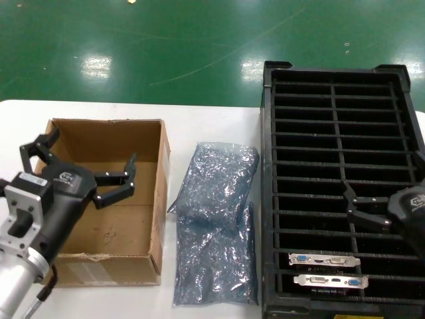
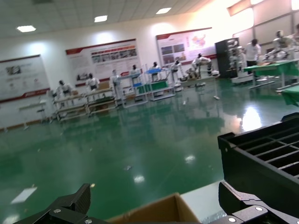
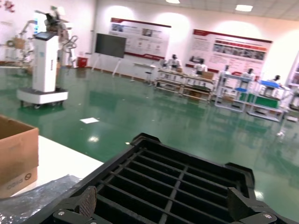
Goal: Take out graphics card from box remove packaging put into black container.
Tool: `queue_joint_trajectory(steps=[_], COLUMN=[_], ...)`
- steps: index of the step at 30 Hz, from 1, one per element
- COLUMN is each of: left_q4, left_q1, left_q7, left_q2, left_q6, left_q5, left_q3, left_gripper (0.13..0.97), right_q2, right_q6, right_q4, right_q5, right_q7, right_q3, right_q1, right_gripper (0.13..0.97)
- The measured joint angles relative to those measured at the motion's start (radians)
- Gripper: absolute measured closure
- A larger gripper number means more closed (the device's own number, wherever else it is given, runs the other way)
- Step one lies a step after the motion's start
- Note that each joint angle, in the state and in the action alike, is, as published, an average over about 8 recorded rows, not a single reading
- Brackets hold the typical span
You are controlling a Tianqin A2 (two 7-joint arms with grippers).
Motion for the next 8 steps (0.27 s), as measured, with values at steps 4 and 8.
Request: queue_joint_trajectory(steps=[4,8], left_q4=[0.017,0.028], left_q1=[0.02,0.032], left_q7=[0.018,0.03], left_q2=[0.038,0.062], left_q6=[-0.019,-0.031], left_q5=[-0.015,-0.024], left_q3=[-0.007,-0.011], left_gripper=[0.132,0.132], right_q2=[-0.02,-0.033], right_q6=[0.043,0.07], right_q4=[-0.007,-0.011], right_q5=[0.05,0.082], right_q7=[-0.04,-0.065], right_q3=[0.001,0.002], right_q1=[-0.023,-0.038], right_gripper=[0.129,0.129])
